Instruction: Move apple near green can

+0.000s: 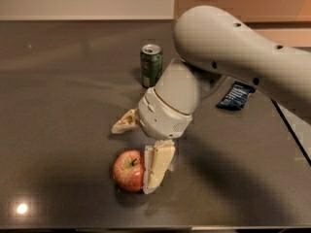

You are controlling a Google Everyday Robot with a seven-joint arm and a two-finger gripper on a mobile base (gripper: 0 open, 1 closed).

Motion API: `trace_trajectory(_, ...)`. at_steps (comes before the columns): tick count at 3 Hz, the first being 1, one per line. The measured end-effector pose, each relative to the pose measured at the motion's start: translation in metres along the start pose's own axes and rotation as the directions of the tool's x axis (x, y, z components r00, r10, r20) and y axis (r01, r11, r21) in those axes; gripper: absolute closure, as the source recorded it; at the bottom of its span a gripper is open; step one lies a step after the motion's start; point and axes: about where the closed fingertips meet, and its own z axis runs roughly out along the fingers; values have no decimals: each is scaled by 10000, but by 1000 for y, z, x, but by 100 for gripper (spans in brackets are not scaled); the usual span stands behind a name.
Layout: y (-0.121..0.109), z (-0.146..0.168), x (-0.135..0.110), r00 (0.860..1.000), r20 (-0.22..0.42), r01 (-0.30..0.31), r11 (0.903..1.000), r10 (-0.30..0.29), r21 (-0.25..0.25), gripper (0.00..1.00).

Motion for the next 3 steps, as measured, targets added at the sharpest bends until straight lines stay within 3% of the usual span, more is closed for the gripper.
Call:
trace_trajectory(2, 4, -11, -4, 9997, 201, 149, 9997, -153, 175, 64)
trace_trajectory(3, 5, -23, 0, 9995, 289, -114, 9990, 102, 432, 87)
